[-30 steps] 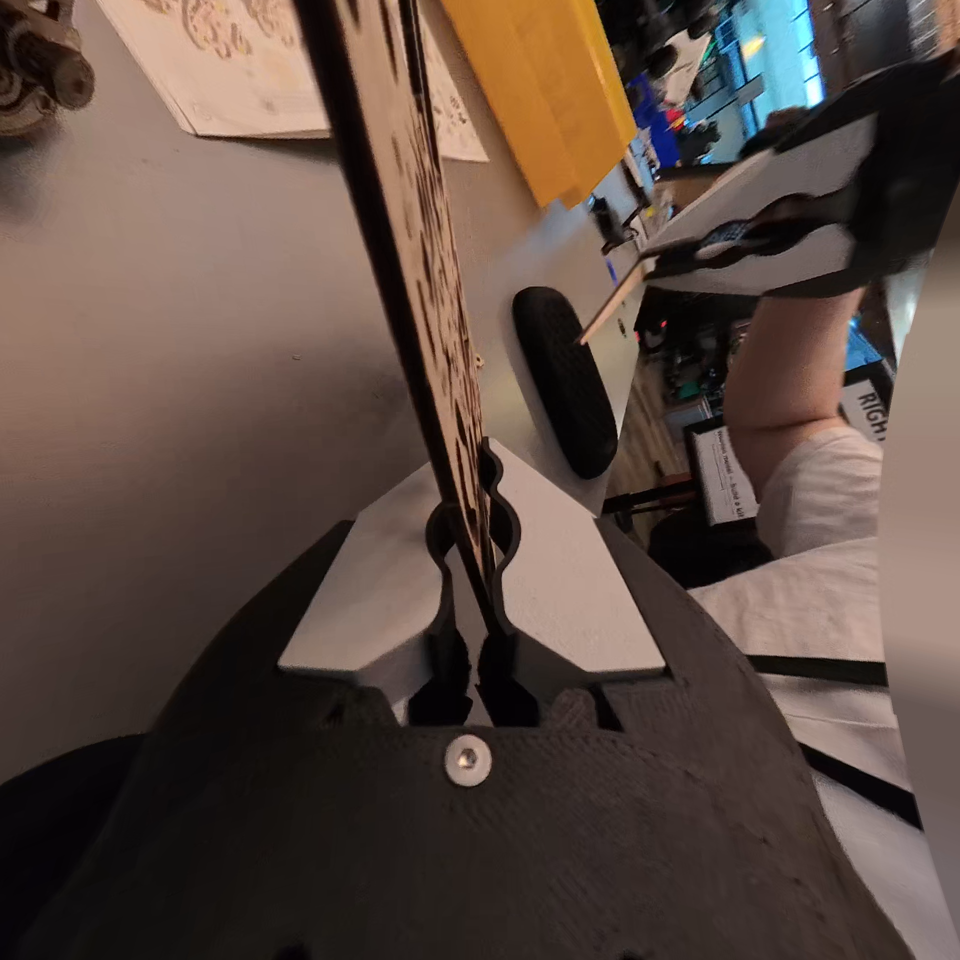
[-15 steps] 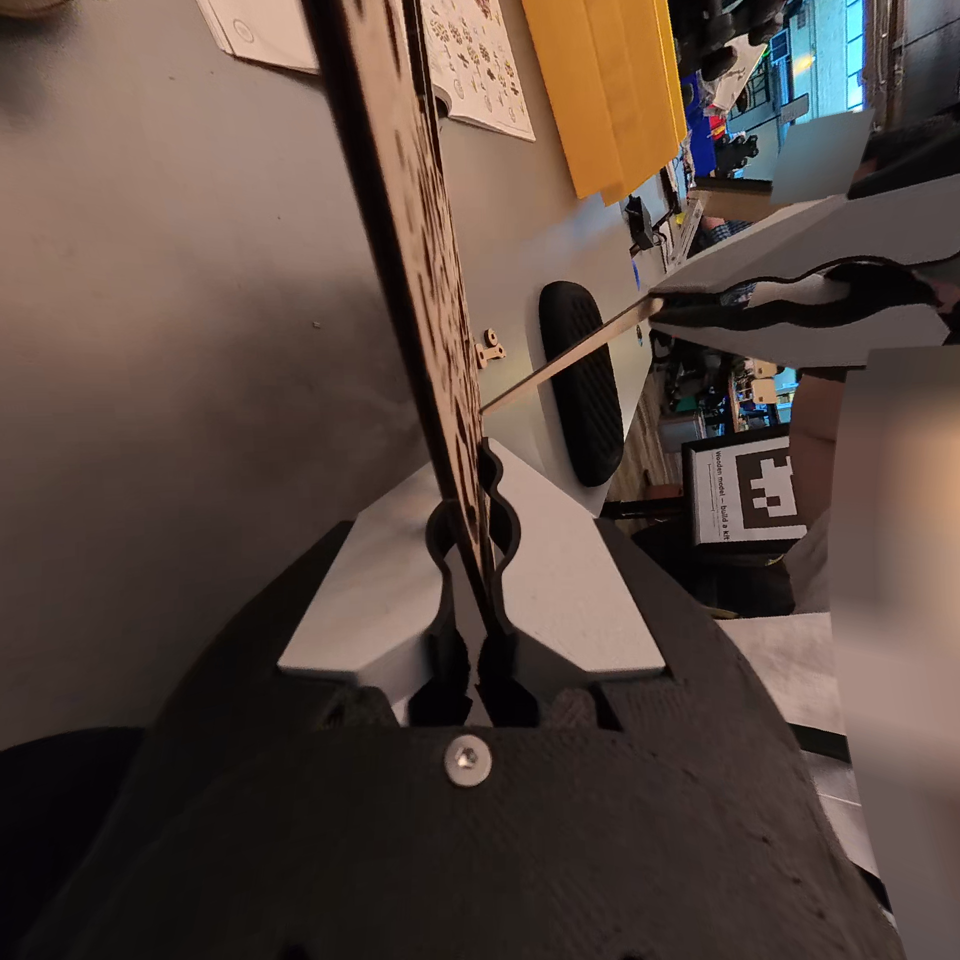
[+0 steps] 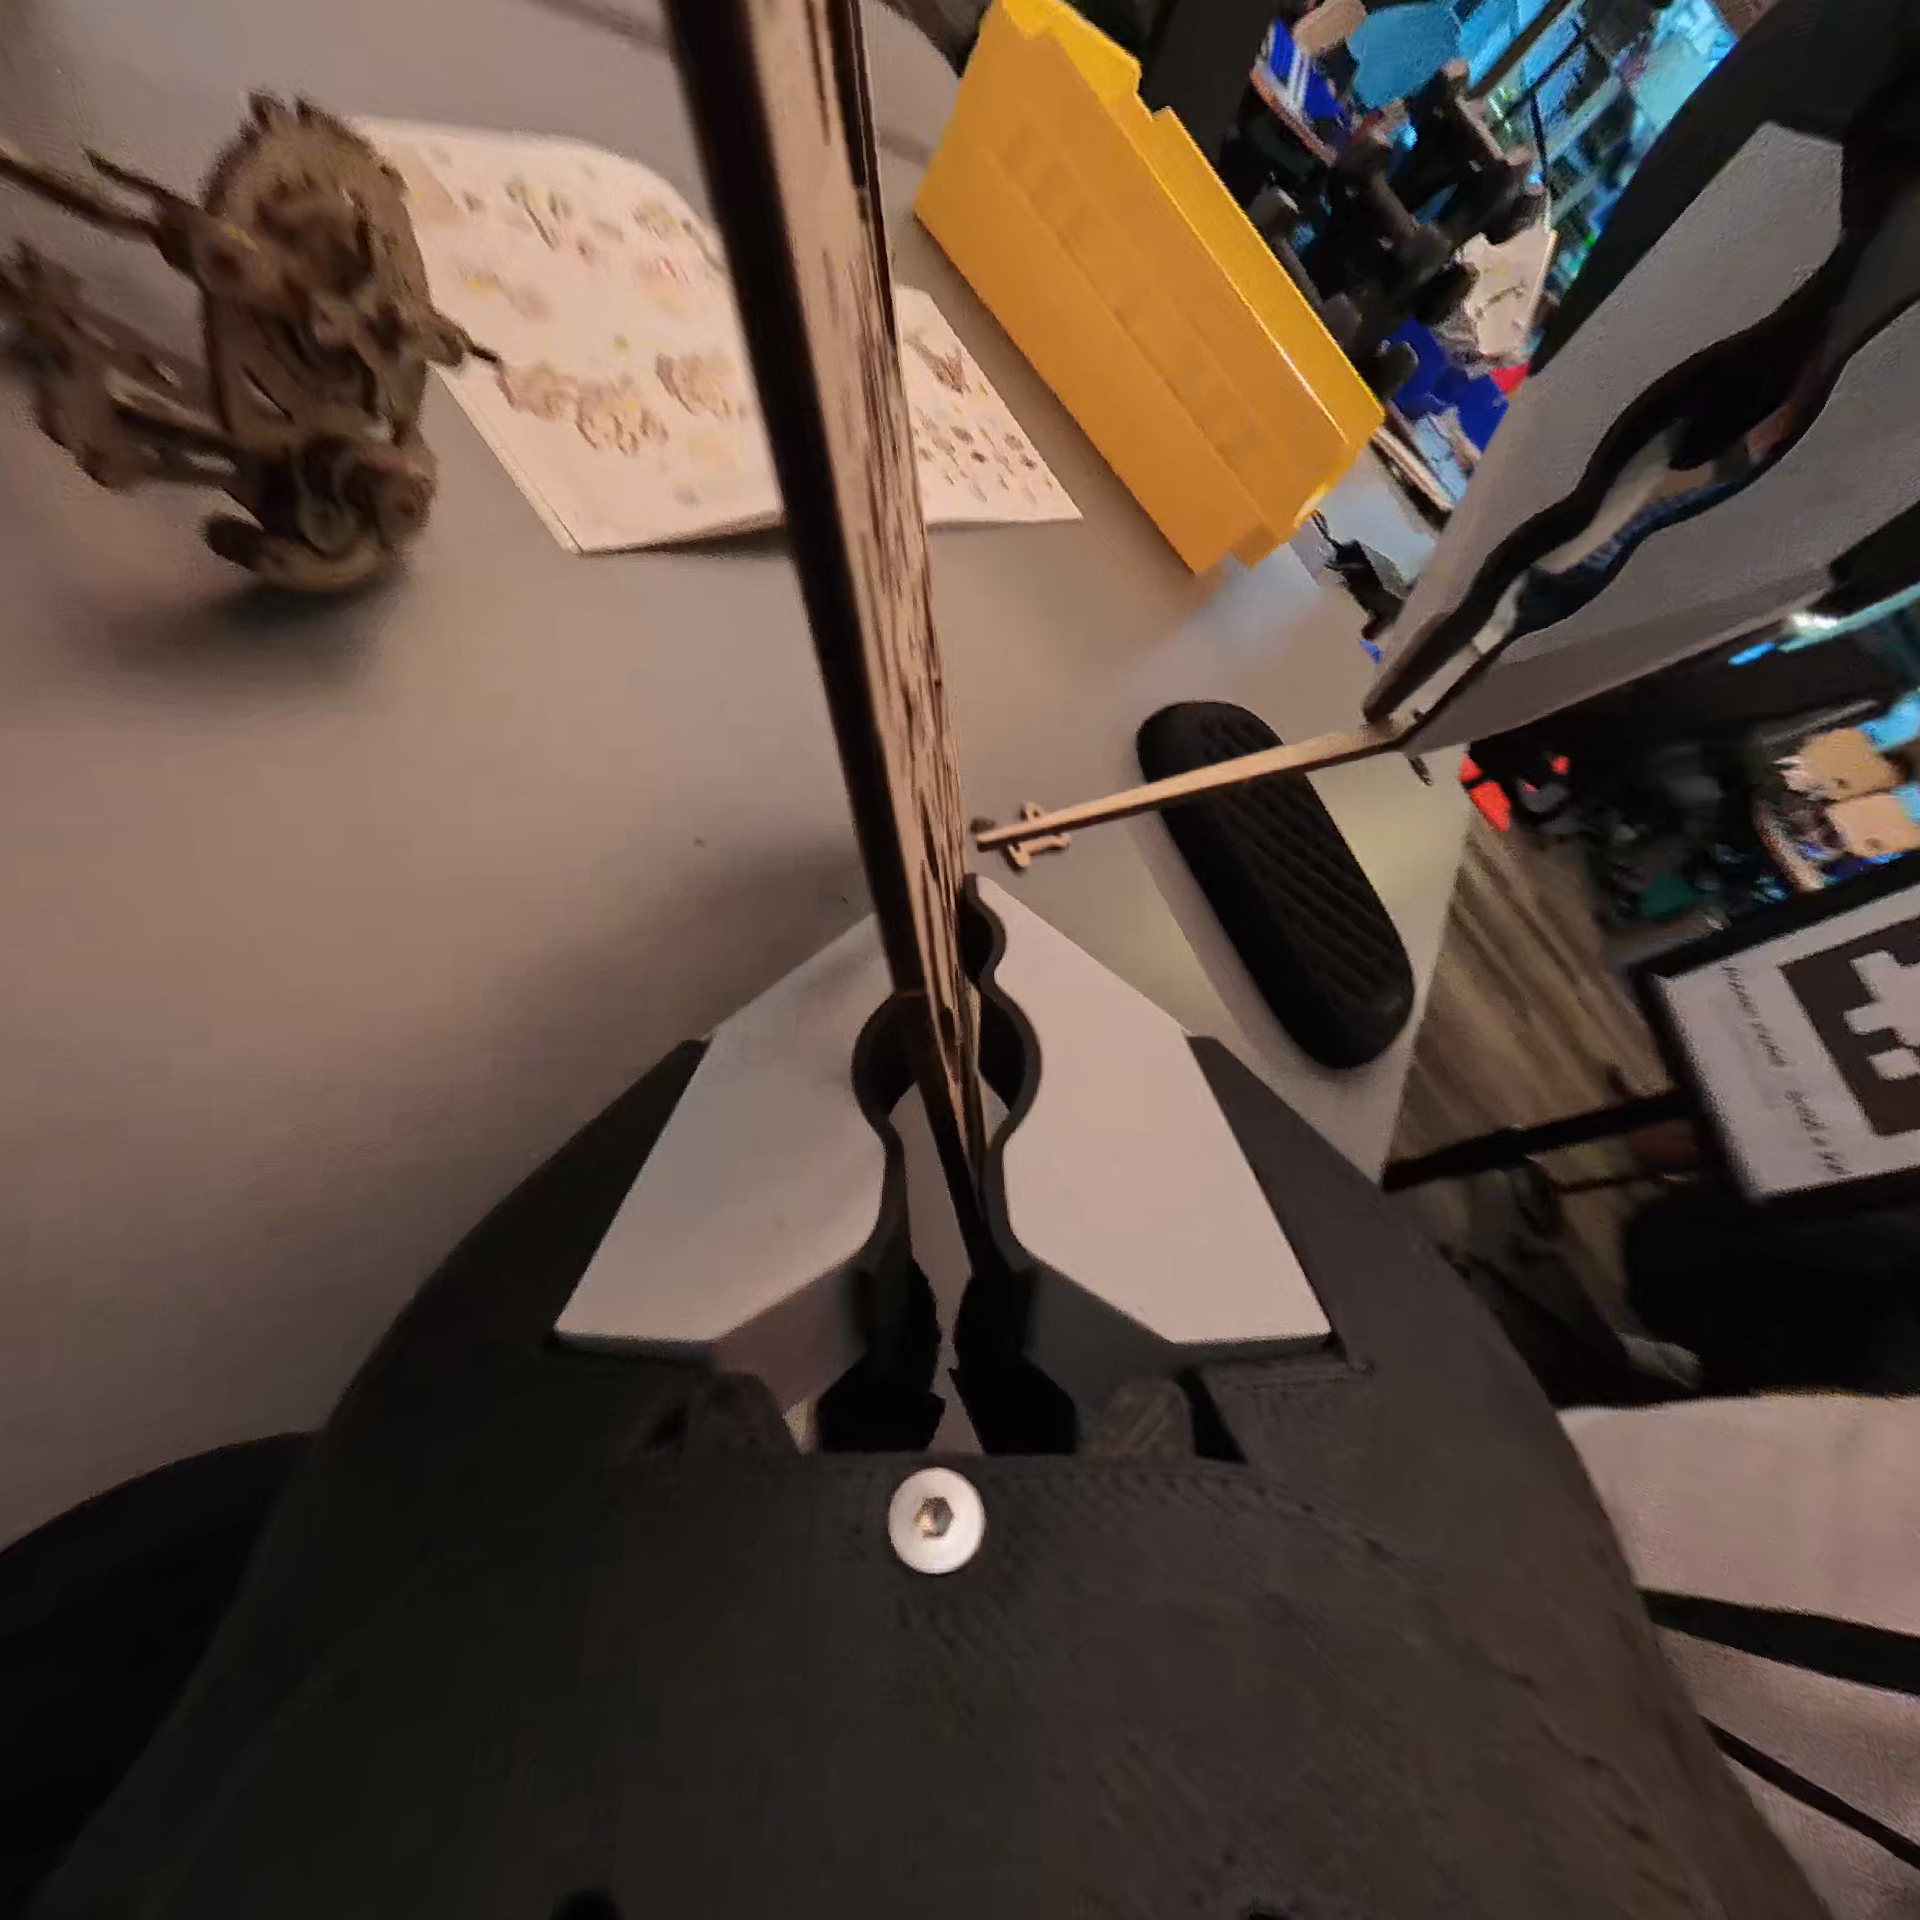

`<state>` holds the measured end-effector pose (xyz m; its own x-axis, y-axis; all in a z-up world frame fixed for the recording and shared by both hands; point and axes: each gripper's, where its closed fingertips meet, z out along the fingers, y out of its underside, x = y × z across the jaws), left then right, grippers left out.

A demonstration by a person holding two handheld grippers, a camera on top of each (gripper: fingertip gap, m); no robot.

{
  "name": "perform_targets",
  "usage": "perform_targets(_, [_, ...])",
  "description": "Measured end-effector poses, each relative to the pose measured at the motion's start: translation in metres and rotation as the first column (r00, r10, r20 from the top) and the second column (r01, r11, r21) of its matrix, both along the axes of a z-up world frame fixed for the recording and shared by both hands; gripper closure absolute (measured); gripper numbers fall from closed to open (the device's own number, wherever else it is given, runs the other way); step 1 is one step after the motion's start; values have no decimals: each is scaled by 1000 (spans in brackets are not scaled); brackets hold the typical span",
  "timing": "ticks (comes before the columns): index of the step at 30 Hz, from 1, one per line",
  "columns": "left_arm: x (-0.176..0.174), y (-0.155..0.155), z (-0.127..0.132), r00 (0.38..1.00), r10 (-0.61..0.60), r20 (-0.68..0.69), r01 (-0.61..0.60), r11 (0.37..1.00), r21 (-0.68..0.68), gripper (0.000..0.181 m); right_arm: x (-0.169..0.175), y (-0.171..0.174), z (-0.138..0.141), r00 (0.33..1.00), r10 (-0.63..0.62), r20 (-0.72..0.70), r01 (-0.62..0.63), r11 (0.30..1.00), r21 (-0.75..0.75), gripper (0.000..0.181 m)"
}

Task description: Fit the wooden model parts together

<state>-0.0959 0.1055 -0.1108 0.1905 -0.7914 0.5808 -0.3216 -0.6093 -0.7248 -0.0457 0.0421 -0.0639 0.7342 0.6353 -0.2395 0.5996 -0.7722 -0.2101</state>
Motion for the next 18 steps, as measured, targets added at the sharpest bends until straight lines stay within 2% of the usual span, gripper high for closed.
perform_targets(5, [-1, 5, 5, 999, 42, 23, -44, 995, 89, 181, -6, 3, 8, 1000, -16, -23, 17, 999, 37, 176])
perform_targets(18, [4, -2, 3, 999, 25, 43, -26, 999, 35, 180, -4, 4, 5, 999, -41, -33, 42, 999, 25, 176])
